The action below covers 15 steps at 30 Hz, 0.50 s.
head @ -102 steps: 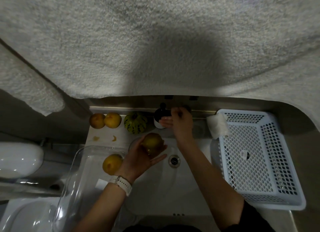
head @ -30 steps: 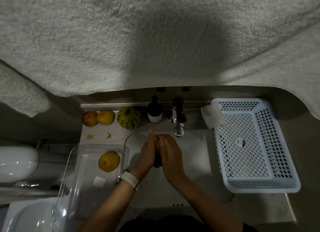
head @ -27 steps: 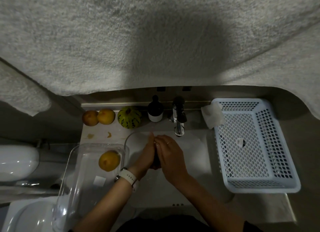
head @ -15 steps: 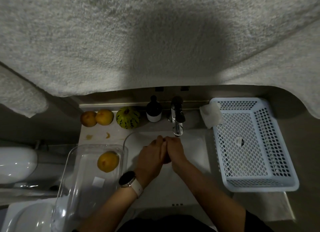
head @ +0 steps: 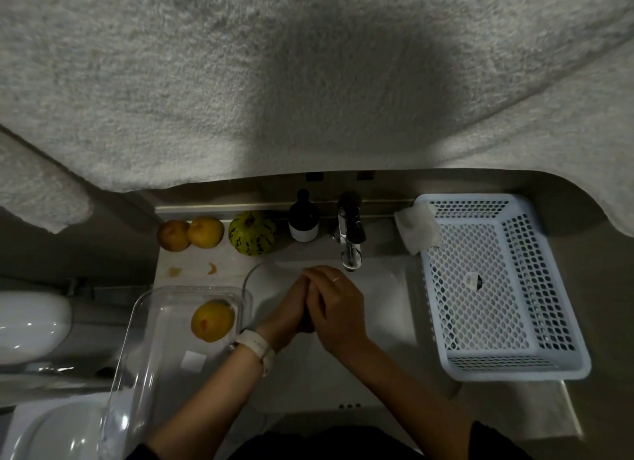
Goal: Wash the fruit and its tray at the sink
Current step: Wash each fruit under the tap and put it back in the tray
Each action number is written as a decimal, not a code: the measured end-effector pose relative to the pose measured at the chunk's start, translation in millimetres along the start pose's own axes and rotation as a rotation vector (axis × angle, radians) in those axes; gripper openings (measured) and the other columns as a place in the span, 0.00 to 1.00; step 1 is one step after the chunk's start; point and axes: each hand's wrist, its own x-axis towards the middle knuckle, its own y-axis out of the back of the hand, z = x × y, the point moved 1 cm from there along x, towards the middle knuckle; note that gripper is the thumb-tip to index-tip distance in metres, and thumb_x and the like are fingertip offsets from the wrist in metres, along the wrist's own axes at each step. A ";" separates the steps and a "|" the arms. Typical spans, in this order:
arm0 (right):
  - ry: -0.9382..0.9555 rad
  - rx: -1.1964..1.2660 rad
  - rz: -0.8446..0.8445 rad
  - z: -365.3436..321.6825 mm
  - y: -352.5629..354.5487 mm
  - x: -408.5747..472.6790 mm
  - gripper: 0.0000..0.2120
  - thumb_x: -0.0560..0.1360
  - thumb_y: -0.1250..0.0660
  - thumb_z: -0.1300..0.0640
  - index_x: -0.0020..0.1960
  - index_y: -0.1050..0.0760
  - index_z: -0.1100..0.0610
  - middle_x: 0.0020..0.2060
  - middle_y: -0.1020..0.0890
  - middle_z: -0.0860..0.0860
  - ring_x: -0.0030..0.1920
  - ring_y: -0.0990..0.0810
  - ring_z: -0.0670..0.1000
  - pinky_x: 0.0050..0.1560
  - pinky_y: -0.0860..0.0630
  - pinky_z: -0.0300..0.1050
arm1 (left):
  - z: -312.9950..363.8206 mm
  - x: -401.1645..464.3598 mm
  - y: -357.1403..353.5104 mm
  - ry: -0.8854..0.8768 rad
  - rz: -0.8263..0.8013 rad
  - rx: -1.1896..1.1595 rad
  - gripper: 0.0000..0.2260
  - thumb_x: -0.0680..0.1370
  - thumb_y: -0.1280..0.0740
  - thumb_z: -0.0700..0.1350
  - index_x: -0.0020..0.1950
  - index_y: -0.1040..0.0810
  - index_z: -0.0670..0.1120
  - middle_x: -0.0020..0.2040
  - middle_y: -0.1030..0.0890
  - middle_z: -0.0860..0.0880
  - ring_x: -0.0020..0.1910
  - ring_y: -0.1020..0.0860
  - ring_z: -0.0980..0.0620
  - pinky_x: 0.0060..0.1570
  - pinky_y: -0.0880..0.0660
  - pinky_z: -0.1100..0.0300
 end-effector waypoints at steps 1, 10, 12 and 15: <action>-0.157 0.105 0.042 0.3 -3.2 -0.6 0.18 0.77 0.44 0.56 0.55 0.19 0.61 0.50 0.17 0.55 0.51 0.18 0.51 0.55 0.23 0.46 | 2.5 2.5 0.3 -0.136 0.053 0.168 0.08 0.82 0.42 0.36 0.56 0.24 0.40 0.49 0.20 0.40 0.44 0.22 0.49 0.44 0.28 0.59; -1.351 0.809 -0.058 9.8 -10.6 17.1 0.13 0.80 0.43 0.58 0.39 0.27 0.57 0.38 0.22 0.58 0.39 0.23 0.57 0.42 0.24 0.51 | 4.3 -6.4 2.5 -0.553 0.133 0.794 0.15 0.84 0.45 0.45 0.64 0.27 0.38 0.58 0.25 0.41 0.49 0.24 0.42 0.45 0.27 0.47; -1.634 1.245 -0.121 9.5 -3.3 17.5 0.13 0.81 0.44 0.53 0.44 0.27 0.59 0.39 0.23 0.57 0.40 0.24 0.55 0.40 0.28 0.47 | 3.8 -6.5 3.0 -0.607 0.122 0.852 0.22 0.83 0.54 0.51 0.66 0.29 0.41 0.58 0.27 0.44 0.52 0.25 0.45 0.50 0.29 0.51; -1.698 1.433 -0.094 8.0 2.2 18.1 0.17 0.80 0.45 0.49 0.55 0.26 0.61 0.51 0.21 0.61 0.52 0.23 0.58 0.51 0.27 0.51 | 3.7 -8.7 4.9 -0.653 0.123 0.677 0.24 0.81 0.54 0.53 0.68 0.30 0.42 0.61 0.29 0.43 0.50 0.26 0.46 0.51 0.29 0.55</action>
